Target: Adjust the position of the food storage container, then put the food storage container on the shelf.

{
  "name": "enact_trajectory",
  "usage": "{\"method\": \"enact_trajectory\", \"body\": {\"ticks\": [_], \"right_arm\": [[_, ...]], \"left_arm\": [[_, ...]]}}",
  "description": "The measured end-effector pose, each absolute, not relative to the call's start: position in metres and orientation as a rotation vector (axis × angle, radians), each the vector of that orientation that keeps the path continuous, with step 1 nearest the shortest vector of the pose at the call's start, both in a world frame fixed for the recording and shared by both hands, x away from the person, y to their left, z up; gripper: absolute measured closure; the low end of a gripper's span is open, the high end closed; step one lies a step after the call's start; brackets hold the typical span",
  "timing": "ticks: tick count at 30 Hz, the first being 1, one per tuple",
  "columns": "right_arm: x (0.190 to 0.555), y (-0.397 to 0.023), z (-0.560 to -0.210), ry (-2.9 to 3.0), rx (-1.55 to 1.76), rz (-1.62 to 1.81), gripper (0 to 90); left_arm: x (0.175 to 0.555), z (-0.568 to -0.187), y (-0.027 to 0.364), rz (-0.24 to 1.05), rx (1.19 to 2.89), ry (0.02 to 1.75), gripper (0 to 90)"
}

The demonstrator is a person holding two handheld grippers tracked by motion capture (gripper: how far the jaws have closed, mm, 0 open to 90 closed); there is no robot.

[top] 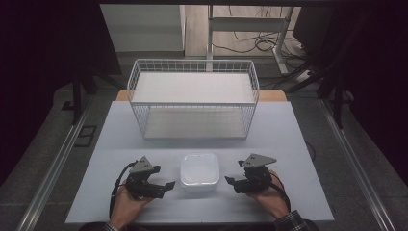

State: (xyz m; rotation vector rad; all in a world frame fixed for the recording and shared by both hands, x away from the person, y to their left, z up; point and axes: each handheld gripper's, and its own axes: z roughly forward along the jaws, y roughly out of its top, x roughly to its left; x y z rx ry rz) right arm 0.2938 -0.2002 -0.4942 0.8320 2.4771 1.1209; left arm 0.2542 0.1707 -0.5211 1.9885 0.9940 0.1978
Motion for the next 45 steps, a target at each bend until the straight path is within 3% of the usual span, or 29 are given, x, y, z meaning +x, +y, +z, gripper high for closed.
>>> {"method": "enact_trajectory", "body": {"ticks": [5, 13, 24, 35, 45], "right_arm": [[0.297, -0.198, -0.503, 2.520, 0.848, 1.099, 5.5], [0.300, -0.198, -0.500, 2.530, 0.859, 1.164, 4.7], [0.300, -0.188, -0.484, 2.524, 0.869, 1.195, 1.2], [0.299, -0.175, -0.474, 2.530, 0.868, 1.218, 1.1], [0.313, -0.157, -0.474, 2.584, 0.944, 1.228, 9.7]], "left_arm": [[0.255, -0.522, 0.175, 0.239, 1.967, 0.984, 6.0], [0.257, -0.525, 0.174, 0.318, 1.997, 0.976, 3.1], [0.263, -0.507, 0.166, 0.210, 1.968, 0.933, 2.2], [0.270, -0.492, 0.153, 0.193, 1.975, 0.892, 6.2], [0.289, -0.486, 0.133, 0.185, 2.006, 0.884, 8.7]]}}
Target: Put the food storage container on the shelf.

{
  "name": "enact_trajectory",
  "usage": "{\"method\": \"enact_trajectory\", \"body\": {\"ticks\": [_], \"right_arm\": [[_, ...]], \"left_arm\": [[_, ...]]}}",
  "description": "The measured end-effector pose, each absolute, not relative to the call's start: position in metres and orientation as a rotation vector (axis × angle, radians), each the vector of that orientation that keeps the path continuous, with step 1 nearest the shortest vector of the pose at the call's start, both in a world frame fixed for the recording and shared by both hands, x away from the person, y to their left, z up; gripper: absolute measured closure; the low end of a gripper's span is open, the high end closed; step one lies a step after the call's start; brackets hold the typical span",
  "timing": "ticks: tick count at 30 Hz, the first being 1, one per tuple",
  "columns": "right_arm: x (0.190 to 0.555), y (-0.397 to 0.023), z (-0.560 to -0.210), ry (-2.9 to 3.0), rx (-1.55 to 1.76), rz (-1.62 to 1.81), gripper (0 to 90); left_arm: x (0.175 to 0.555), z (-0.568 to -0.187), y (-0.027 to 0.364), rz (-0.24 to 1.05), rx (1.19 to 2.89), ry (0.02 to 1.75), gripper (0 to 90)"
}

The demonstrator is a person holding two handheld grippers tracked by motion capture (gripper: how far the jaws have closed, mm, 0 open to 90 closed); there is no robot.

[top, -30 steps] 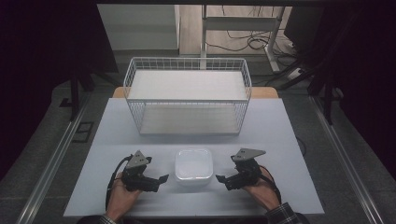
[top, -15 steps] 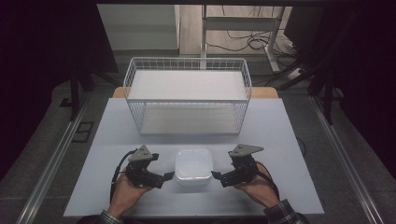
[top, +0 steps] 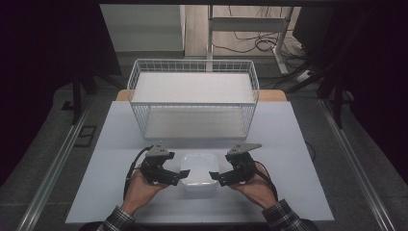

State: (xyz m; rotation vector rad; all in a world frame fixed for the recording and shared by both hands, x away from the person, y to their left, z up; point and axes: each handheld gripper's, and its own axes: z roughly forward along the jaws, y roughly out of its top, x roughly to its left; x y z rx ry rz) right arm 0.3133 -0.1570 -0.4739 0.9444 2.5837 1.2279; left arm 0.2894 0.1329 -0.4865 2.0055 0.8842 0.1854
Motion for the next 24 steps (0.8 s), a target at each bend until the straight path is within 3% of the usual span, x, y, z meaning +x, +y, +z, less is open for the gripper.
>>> {"method": "enact_trajectory", "body": {"ticks": [6, 7, 10, 12, 15, 18, 21, 24], "right_arm": [[0.320, -0.153, -0.483, 2.622, 0.983, 1.236, 10.7], [0.322, -0.152, -0.487, 2.654, 1.003, 1.231, 10.5], [0.325, -0.153, -0.492, 2.679, 1.053, 1.271, 14.2], [0.324, -0.155, -0.492, 2.727, 1.070, 1.305, 19.4], [0.322, -0.155, -0.492, 2.736, 1.100, 1.288, 20.3], [0.314, -0.158, -0.487, 2.754, 1.117, 1.234, 26.2], [0.296, -0.161, -0.475, 2.700, 1.056, 1.158, 45.1], [0.290, -0.165, -0.472, 2.679, 1.069, 1.165, 51.7]], "left_arm": [[0.297, -0.505, 0.132, 0.103, 2.020, 0.924, 8.4], [0.298, -0.511, 0.132, 0.025, 1.991, 0.925, 10.1], [0.298, -0.512, 0.133, -0.035, 1.969, 0.908, 21.0], [0.295, -0.512, 0.132, -0.062, 1.965, 0.918, 24.6], [0.290, -0.512, 0.135, -0.109, 1.951, 0.933, 29.4], [0.282, -0.511, 0.136, -0.112, 1.940, 0.944, 38.1], [0.274, -0.502, 0.138, -0.046, 1.947, 0.952, 55.1], [0.272, -0.502, 0.139, -0.043, 1.926, 0.959, 60.3]]}}
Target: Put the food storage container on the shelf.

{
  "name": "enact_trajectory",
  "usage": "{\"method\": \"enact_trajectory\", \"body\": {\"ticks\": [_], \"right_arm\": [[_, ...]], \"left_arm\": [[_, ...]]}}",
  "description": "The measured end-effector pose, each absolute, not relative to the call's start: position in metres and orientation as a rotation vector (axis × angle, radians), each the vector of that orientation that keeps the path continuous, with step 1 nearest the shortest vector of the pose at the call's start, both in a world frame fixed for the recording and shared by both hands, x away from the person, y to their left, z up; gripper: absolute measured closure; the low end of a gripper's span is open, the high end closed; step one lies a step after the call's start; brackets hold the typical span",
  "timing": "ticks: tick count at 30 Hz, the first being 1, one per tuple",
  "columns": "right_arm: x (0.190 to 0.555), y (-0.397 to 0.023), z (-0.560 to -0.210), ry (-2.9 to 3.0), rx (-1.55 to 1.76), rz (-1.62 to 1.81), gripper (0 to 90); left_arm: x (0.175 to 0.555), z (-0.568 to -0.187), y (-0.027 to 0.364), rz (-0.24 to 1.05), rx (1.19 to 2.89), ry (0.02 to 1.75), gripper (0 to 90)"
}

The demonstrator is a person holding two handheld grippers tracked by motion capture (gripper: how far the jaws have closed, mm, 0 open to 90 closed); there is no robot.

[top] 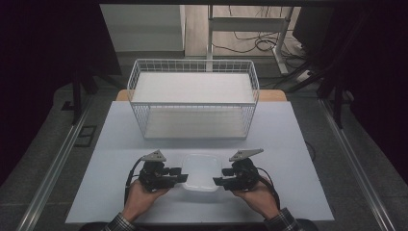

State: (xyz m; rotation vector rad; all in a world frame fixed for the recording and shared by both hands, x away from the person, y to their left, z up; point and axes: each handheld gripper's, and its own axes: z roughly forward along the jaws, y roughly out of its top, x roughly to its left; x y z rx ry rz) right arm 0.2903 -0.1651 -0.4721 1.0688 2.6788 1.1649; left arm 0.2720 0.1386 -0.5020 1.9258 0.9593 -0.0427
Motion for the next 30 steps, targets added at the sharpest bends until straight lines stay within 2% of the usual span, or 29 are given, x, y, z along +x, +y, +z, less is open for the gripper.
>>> {"method": "enact_trajectory", "body": {"ticks": [1, 2, 5, 9, 11, 13, 30], "right_arm": [[0.287, -0.169, -0.471, 2.653, 1.117, 1.204, 58.3], [0.287, -0.169, -0.471, 2.653, 1.117, 1.204, 58.3], [0.287, -0.178, -0.471, 2.612, 1.200, 1.299, 70.9], [0.285, -0.176, -0.471, 2.574, 1.244, 1.315, 73.8], [0.284, -0.175, -0.471, 2.528, 1.248, 1.310, 78.2], [0.283, -0.174, -0.471, 2.504, 1.232, 1.289, 78.0], [0.298, -0.170, -0.459, 2.404, 1.188, 1.359, 78.3]], "left_arm": [[0.270, -0.501, 0.138, -0.032, 1.922, 0.975, 63.0], [0.270, -0.501, 0.138, -0.032, 1.922, 0.975, 65.1], [0.267, -0.498, 0.138, 0.015, 1.900, 1.007, 70.3], [0.265, -0.496, 0.139, 0.021, 1.896, 1.023, 72.3], [0.264, -0.496, 0.140, 0.025, 1.894, 1.030, 78.9], [0.262, -0.496, 0.136, 0.071, 1.917, 1.031, 79.2], [0.280, -0.483, 0.142, 0.106, 1.844, 1.039, 79.8]]}}
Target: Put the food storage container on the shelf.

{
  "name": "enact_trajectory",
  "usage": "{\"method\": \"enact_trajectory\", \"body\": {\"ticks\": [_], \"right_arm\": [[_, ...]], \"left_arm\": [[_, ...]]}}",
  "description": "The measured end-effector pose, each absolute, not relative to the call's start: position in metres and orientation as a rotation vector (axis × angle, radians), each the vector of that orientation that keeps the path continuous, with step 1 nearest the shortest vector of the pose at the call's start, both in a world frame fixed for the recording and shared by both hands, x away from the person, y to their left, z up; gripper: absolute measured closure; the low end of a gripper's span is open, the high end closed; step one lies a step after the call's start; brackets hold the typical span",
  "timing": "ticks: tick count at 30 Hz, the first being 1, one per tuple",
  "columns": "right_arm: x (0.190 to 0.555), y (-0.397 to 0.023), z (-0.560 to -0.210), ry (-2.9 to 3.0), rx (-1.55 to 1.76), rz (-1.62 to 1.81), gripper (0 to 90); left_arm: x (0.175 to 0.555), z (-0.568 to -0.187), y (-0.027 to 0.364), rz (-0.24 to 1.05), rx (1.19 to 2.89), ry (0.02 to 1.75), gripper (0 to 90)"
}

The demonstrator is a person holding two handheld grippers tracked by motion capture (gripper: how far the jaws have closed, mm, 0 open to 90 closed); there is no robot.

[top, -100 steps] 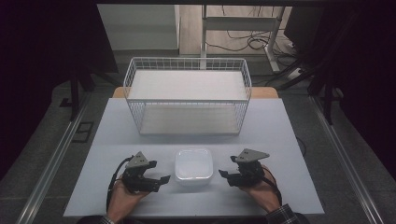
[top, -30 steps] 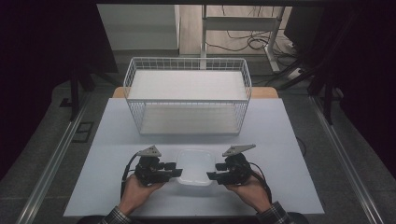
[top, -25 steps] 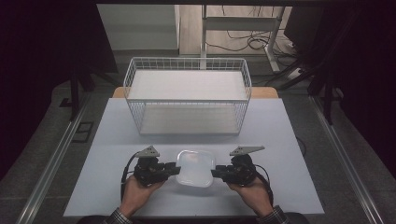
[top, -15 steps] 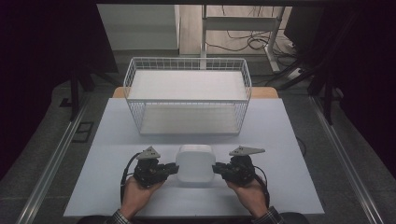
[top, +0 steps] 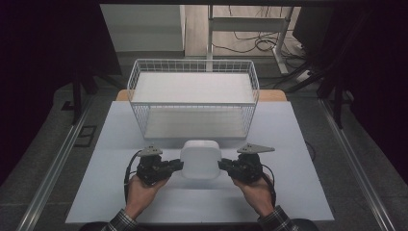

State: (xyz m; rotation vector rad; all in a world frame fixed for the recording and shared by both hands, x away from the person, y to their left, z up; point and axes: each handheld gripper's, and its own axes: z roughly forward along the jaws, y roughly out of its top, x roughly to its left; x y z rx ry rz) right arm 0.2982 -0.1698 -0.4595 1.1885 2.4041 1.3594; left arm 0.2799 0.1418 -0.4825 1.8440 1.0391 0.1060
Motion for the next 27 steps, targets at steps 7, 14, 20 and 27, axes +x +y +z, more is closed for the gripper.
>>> {"method": "enact_trajectory", "body": {"ticks": [7, 14, 20, 27], "right_arm": [[0.320, -0.159, -0.449, 2.376, 1.150, 1.376, 78.4], [0.341, -0.152, -0.446, 2.356, 1.137, 1.381, 78.4], [0.360, -0.146, -0.444, 2.325, 1.120, 1.389, 78.3], [0.381, -0.145, -0.443, 2.286, 1.135, 1.384, 77.9]], "left_arm": [[0.301, -0.477, 0.151, 0.138, 1.817, 1.037, 79.7], [0.319, -0.473, 0.156, 0.176, 1.810, 1.048, 79.6], [0.338, -0.470, 0.158, 0.211, 1.791, 1.053, 79.5], [0.361, -0.467, 0.155, 0.222, 1.782, 1.071, 79.4]]}}
